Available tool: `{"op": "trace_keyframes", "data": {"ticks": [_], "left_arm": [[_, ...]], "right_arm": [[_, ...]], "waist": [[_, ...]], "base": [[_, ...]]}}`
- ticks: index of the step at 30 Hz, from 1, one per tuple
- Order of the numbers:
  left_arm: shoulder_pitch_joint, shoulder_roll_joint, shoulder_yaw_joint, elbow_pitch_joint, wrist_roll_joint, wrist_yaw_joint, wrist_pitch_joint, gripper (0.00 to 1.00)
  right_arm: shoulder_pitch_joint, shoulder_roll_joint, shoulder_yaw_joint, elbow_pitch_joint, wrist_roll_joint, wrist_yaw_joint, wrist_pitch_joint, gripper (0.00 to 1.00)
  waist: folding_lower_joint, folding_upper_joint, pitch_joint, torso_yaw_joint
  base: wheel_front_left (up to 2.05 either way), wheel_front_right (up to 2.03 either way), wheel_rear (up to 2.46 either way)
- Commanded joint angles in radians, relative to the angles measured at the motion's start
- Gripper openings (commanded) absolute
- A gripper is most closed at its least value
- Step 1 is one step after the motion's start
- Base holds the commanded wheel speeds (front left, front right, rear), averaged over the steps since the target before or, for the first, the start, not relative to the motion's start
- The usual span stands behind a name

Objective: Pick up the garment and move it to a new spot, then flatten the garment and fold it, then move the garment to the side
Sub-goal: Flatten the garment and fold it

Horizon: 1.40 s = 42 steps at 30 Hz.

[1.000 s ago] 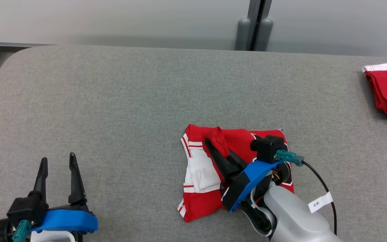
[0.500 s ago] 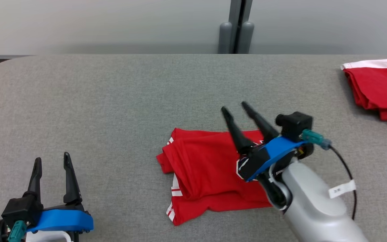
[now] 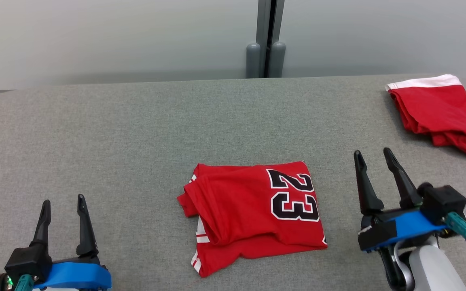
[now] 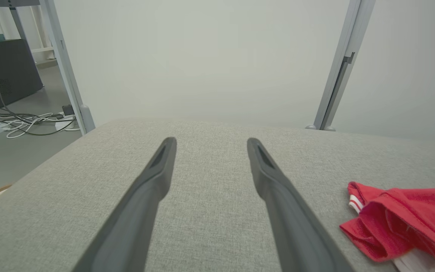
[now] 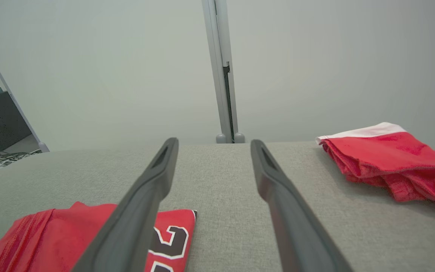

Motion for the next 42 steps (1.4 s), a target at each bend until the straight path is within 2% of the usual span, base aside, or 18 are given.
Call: {"op": "trace_keyframes", "data": {"ticks": [1, 6, 13, 20, 42], "left_arm": [[0.011, 0.0, 0.007, 0.004, 0.006, -0.004, -0.004, 1.0], [0.027, 0.003, -0.002, 0.017, 0.023, -0.006, -0.004, 1.0], [0.048, 0.016, -0.021, 0.039, 0.049, -0.006, -0.004, 1.0], [0.07, 0.019, -0.039, 0.042, 0.068, 0.002, -0.004, 1.0], [0.081, 0.041, -0.061, 0.036, 0.054, 0.01, -0.004, 1.0]], "right_arm": [[0.04, 0.003, -0.02, -0.017, -0.009, 0.0, -0.003, 1.0], [0.142, 0.017, -0.076, -0.059, -0.019, 0.0, -0.003, 1.0], [0.224, 0.023, -0.087, -0.082, -0.038, 0.0, -0.003, 1.0], [0.252, 0.024, -0.049, -0.068, -0.033, 0.0, -0.003, 1.0], [0.253, 0.023, -0.033, -0.003, -0.049, 0.0, -0.003, 1.0]], "waist": [[0.0001, 0.0001, -0.007, -0.004], [0.0001, 0.0001, -0.027, -0.001], [0.0001, 0.0001, -0.059, 0.009], [0.0001, 0.0001, -0.091, 0.025], [0.0001, 0.0001, -0.115, 0.04]], "base": [[0.0, 0.0, 0.0], [0.0, 0.0, 0.0], [0.0, 0.0, 0.0], [0.0, 0.0, 0.0], [0.0, 0.0, 0.0]]}}
